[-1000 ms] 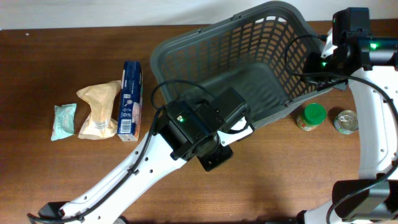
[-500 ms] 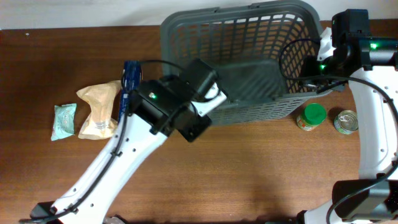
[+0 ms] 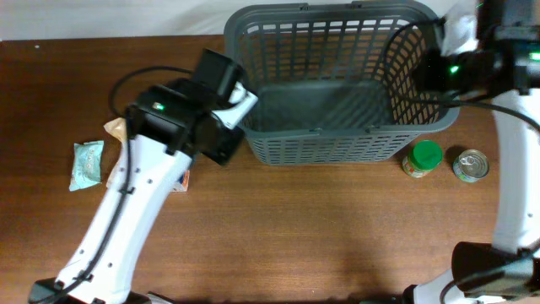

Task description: Pack container

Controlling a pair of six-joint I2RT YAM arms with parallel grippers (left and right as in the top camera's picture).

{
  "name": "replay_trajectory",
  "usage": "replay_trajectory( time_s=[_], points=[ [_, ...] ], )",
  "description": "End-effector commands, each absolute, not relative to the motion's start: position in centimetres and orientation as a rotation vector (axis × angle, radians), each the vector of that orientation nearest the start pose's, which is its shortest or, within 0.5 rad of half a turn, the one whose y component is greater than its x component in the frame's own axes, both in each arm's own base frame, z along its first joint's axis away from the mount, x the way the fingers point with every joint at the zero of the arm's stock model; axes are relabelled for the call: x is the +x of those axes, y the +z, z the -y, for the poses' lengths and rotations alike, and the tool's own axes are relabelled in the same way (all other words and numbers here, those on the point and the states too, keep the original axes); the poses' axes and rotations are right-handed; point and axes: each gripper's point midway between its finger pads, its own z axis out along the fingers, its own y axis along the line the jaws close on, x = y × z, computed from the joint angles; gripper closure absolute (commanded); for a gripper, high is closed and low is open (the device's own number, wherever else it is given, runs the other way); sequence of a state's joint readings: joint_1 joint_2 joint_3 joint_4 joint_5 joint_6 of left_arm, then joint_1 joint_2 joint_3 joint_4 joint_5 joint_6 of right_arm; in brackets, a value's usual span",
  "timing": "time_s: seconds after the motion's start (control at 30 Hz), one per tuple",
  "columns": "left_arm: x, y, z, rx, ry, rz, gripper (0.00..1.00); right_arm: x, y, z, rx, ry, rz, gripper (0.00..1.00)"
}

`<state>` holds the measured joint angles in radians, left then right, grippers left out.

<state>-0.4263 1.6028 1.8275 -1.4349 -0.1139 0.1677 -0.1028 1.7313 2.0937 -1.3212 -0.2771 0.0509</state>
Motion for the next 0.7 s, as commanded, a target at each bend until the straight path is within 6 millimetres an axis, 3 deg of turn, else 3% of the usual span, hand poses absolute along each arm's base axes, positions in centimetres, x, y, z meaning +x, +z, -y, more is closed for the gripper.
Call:
replay_trajectory(
  time_s=[0.0,0.07,0.1,0.13,0.2,0.27,0.4,0.6,0.67],
  points=[
    [33.9,29.1,6.5,0.420,0.187,-2.627,0.95,40.7,37.4,2.5,0.152,0.308,-2.358,0.96],
    [34.7,29.3,3.2,0.263,0.209,-2.634,0.92,40.2,38.7,5.8,0.278,0.276,-2.313,0.96],
    [35.1,29.3,0.9,0.174,0.230,-2.642,0.82,39.8,38.5,7.7,0.335,0.255,-2.310,0.96],
    [35.2,29.3,-0.6,0.112,0.244,-2.645,0.73,39.4,37.9,9.2,0.387,0.241,-2.323,0.96],
    [35.6,29.2,-3.5,-0.028,0.262,-2.642,0.70,39.1,36.5,11.3,0.465,0.230,-2.349,0.96],
    [35.9,29.1,-5.1,-0.090,0.258,-2.635,0.67,39.3,35.2,12.5,0.507,0.230,-2.372,0.96],
    [36.2,28.8,-7.2,-0.181,0.211,-2.628,0.64,41.3,32.4,13.0,0.519,0.254,-2.427,0.96],
    [36.3,28.1,-7.7,-0.203,0.191,-2.650,0.64,44.4,27.6,12.6,0.512,0.302,-2.518,0.96],
    [36.4,27.8,-7.7,-0.203,0.190,-2.658,0.64,45.4,26.2,11.1,0.484,0.403,-2.544,0.96]
  ],
)
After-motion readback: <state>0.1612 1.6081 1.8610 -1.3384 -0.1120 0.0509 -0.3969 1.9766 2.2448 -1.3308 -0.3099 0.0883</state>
